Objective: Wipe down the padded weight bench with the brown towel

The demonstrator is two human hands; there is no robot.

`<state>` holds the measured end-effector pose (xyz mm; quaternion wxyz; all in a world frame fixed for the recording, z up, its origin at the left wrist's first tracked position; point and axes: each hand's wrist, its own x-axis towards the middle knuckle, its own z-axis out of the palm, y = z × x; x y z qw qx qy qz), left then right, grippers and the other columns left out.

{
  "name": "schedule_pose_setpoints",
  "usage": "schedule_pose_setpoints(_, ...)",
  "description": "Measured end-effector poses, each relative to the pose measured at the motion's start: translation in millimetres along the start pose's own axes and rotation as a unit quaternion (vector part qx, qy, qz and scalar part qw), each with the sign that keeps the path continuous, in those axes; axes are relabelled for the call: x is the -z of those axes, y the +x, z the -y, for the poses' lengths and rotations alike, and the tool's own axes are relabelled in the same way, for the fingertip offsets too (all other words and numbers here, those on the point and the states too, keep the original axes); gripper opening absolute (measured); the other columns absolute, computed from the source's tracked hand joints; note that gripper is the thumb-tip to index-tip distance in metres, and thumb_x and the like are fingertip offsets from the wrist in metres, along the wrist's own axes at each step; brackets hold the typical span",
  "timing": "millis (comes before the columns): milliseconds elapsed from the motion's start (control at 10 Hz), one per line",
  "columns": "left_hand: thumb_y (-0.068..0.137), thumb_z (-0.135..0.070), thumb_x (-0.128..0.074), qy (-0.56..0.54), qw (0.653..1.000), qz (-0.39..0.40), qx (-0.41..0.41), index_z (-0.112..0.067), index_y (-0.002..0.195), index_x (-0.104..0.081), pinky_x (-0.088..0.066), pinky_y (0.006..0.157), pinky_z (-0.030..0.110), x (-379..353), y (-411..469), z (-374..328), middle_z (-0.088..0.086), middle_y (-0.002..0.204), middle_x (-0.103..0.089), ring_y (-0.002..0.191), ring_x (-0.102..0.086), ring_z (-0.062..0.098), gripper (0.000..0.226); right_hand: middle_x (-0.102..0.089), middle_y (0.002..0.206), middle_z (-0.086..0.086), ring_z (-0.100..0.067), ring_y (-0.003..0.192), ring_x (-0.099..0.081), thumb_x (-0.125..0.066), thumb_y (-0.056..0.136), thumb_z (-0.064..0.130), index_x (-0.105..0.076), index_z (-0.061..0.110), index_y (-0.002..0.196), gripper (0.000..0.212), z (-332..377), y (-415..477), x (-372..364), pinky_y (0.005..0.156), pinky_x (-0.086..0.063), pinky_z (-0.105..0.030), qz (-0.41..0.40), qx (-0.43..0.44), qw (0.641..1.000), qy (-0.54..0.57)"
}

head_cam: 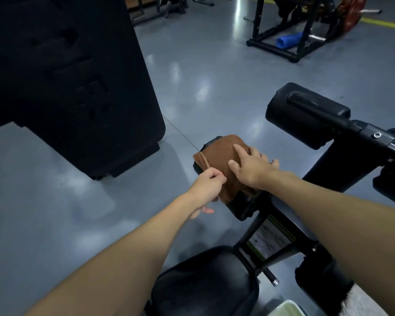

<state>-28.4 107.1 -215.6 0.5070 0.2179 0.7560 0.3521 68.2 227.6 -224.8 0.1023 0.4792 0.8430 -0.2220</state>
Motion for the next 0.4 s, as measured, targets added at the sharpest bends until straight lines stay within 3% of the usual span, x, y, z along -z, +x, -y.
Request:
schedule_pose_setpoints(100, 0.095, -0.035, -0.046, -0.029, 0.998, -0.062, -0.016, -0.025, 0.105, -0.056, -0.051, 0.091, 0.045, 15.7, -9.3, -6.1, -0.008, 0.094, -0.054, 0.103, -0.056, 0.022, 0.017, -0.034, 0.150, -0.013, -0.035, 0.139, -0.027, -0.030, 0.098, 0.051, -0.034, 0.025, 0.142, 0.051, 16.8, -9.6, 10.4, 0.112, -0.016, -0.061, -0.061, 0.010, 0.998, -0.022)
schedule_pose_setpoints(300, 0.089, -0.030, -0.049, -0.070, 0.980, -0.179, -0.060, -0.015, 0.093, -0.060, -0.047, 0.071, 0.033, 94.1, -64.2, -36.4, 0.002, 0.089, -0.061, 0.079, -0.058, 0.021, 0.019, -0.066, 0.109, -0.008, -0.034, 0.112, -0.056, -0.036, 0.098, 0.044, -0.060, 0.016, 0.105, 0.038, 90.3, -38.8, 44.9, 0.102, -0.040, -0.045, -0.090, 0.080, 0.981, 0.155)
schedule_pose_setpoints(400, 0.092, -0.033, -0.047, -0.099, 0.971, -0.192, -0.096, -0.010, 0.102, -0.064, -0.052, 0.074, 0.036, 143.9, -114.3, -51.0, 0.006, 0.093, -0.070, 0.082, -0.069, 0.024, 0.030, -0.068, 0.096, -0.016, -0.037, 0.099, -0.061, -0.042, 0.099, 0.034, -0.061, 0.002, 0.092, 0.037, 141.1, -67.2, 69.5, 0.090, -0.047, -0.039, -0.071, 0.112, 0.962, 0.240)
